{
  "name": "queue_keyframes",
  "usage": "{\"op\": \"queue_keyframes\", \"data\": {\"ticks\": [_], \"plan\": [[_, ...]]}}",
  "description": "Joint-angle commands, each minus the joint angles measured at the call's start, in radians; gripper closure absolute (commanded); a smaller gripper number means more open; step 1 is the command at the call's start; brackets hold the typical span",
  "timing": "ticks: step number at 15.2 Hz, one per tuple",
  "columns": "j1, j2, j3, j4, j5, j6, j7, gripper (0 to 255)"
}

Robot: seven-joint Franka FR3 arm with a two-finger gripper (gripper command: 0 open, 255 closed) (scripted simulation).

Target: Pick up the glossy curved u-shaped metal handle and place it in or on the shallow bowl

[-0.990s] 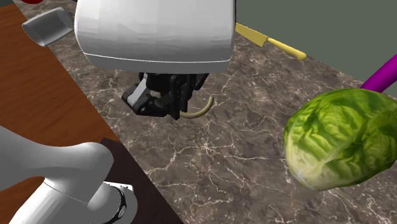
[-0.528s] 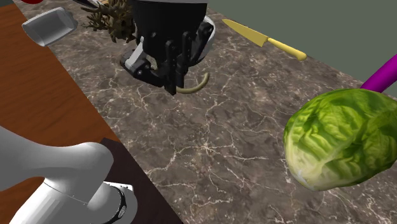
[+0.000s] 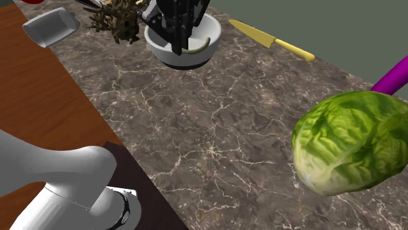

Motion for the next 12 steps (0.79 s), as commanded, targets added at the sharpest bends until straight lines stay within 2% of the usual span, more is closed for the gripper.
{"op": "queue_keyframes", "data": {"ticks": [1, 7, 12], "plan": [[-0.004, 0.014, 0.053, 0.024, 0.027, 0.013, 0.057, 255], [-0.037, 0.082, 0.233, 0.134, 0.083, 0.049, 0.23, 255], [-0.113, 0.176, 0.446, 0.264, 0.089, 0.089, 0.387, 255]]}}
